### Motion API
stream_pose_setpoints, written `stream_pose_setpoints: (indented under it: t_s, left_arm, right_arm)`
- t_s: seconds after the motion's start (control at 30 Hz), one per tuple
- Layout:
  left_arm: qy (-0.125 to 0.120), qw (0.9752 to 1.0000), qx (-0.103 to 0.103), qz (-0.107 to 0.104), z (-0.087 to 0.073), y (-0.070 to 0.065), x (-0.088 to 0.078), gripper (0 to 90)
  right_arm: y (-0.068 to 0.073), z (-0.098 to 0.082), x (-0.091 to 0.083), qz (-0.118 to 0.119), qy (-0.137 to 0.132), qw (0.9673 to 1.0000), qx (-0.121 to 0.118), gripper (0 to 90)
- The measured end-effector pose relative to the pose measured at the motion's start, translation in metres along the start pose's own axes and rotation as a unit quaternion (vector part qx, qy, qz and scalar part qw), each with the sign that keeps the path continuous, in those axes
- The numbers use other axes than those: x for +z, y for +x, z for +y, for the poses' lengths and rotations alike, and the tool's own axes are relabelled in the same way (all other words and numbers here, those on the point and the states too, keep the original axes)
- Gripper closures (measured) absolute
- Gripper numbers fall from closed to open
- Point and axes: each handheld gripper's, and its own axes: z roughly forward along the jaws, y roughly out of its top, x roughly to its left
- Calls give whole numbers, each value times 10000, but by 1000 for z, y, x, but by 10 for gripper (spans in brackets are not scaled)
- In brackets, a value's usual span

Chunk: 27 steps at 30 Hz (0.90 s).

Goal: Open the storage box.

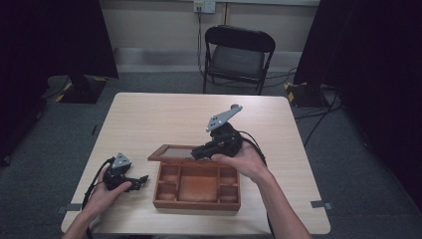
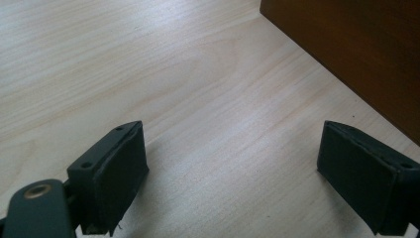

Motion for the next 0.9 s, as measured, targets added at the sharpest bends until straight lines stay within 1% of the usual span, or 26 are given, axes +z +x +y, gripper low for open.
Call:
stream_pose_setpoints:
  t_s: [0.43, 0.53, 0.8, 0.9]
  left_arm:
    - [-2, 10000, -21, -11, 0, 0, 0, 111]
    - [1, 10000, 2, 0, 0, 0, 0, 111]
    - [-2, 10000, -13, -7, 0, 0, 0, 111]
    - [1, 10000, 2, 0, 0, 0, 0, 111]
  right_arm:
    - [-5, 6, -3, -9, 56, 10000, -8, 838]
    - [-6, 7, -3, -3, 55, 10000, -36, 838]
    - [-9, 9, -4, 15, 22, 10000, 5, 838]
    - [-10, 11, -5, 0, 33, 10000, -29, 838]
